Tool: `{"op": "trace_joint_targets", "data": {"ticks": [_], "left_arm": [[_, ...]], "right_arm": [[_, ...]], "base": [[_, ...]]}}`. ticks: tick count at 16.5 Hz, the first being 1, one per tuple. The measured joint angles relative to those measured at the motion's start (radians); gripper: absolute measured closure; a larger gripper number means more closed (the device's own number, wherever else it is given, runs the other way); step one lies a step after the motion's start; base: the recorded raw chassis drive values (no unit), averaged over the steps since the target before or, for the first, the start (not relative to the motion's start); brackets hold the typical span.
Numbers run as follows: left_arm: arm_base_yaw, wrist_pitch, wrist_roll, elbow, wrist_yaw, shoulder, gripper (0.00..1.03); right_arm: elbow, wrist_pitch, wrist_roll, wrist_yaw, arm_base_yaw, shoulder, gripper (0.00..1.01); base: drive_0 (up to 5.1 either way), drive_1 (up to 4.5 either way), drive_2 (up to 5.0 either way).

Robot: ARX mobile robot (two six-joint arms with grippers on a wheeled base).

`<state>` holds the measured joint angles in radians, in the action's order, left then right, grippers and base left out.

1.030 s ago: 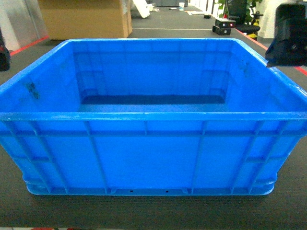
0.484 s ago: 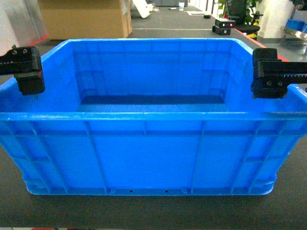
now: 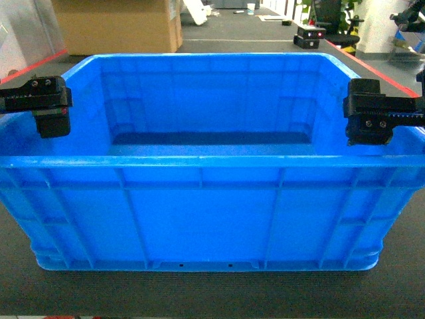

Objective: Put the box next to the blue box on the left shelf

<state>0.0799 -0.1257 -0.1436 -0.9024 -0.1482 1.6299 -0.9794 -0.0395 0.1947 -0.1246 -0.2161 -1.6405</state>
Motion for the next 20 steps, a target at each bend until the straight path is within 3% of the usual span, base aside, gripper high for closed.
{"op": "trace_joint_targets", "data": {"ticks": [1,5,7,10,13,16,20], "left_arm": [[0.005,0.015,0.016,-0.003,-0.001,0.001,0.33],[0.011,0.041,0.047,-0.017,-0.012,0.007,0.73],[0.011,0.043,0.054,-0.019,-0.013,0.007,0.83],[0.016,0.017,0.074,-0.019,-0.031,0.007,0.84],[0.028,-0.09,0.102,0.032,-0.07,-0.012,0.85],[0.063,-0.17,0.101,0.1,-0.106,-0.138,0.85],[0.118,-0.28,0.13,0.229,-0.185,-0.346,0.85]], "right_arm": [[-0.001,-0.002,0.0,-0.001,-0.001,-0.008,0.34],[-0.002,-0.003,-0.001,-0.002,-0.007,-0.012,0.74],[-0.003,-0.001,0.003,-0.009,-0.006,-0.014,0.92],[-0.002,0.021,0.005,-0.017,-0.008,-0.014,0.93],[0.027,0.077,-0.006,-0.047,-0.021,0.012,0.93],[0.072,0.109,-0.029,-0.079,-0.02,0.142,0.93],[0.172,0.162,-0.043,-0.116,-0.035,0.338,0.93]], "base": [[0.0,0.0,0.0],[0.0,0.0,0.0],[0.0,0.0,0.0],[0.0,0.0,0.0],[0.0,0.0,0.0],[0.0,0.0,0.0],[0.0,0.0,0.0]]}}
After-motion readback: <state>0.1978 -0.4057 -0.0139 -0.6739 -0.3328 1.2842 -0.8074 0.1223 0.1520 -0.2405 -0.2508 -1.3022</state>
